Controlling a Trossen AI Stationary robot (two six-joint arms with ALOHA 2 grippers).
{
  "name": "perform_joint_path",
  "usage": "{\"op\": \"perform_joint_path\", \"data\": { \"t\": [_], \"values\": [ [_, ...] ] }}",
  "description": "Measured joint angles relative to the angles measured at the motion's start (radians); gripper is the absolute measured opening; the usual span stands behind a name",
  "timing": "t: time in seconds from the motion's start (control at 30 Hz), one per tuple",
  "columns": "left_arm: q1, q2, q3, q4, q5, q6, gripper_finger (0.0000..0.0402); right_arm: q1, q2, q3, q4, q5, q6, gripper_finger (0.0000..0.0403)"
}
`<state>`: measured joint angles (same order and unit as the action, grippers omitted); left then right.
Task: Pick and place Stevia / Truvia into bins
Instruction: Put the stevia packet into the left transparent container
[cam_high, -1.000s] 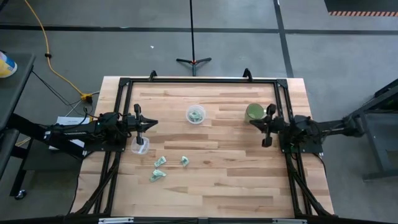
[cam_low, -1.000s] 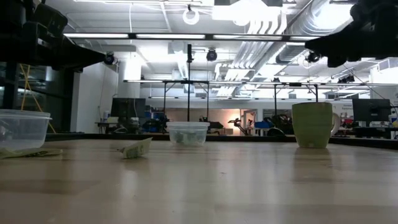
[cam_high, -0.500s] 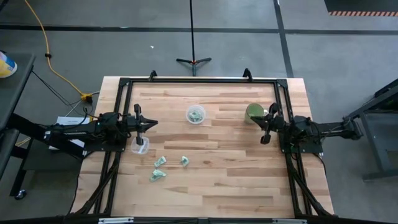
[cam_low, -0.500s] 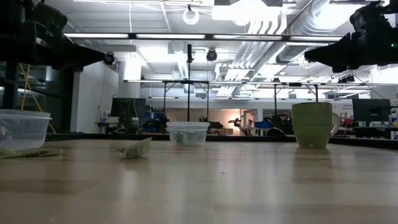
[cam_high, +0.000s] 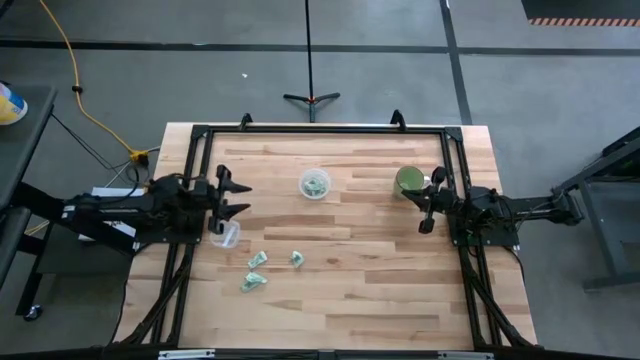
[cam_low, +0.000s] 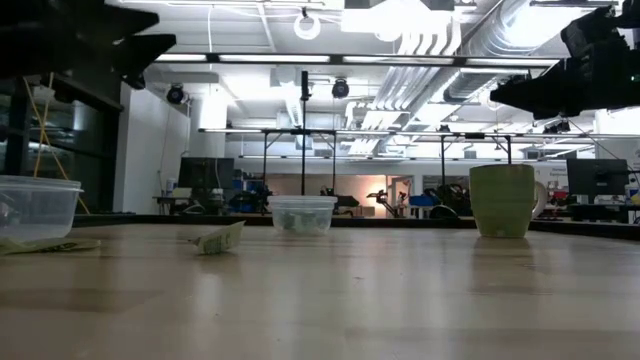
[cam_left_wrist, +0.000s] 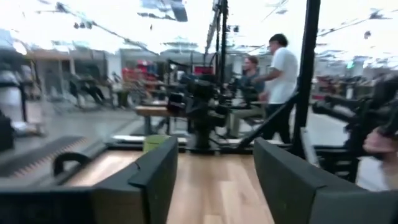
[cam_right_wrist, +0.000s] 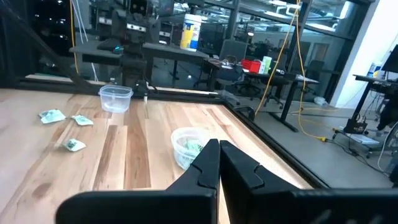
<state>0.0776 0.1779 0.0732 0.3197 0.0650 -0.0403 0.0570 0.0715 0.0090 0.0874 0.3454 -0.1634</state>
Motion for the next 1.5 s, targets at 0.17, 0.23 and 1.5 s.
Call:
{"op": "perform_joint_path", "data": {
  "t": [0.17,0.23,1.5],
  "values": [
    [-0.016,0.229,0.110,0.041,0.072,-0.037,0.0257,0.000,0.000,0.000,0.000,0.000,-0.027,0.0004],
    [-0.041,0.336,0.180,0.023,0.082,-0.025,0.0252,0.000,0.000,0.000,0.000,0.000,-0.028,0.0004],
    [-0.301,1.426,0.919,-0.662,-0.110,0.036,0.0211,0.000,0.000,-0.001,-0.012,0.005,-0.185,0.0004]
  ]
}}
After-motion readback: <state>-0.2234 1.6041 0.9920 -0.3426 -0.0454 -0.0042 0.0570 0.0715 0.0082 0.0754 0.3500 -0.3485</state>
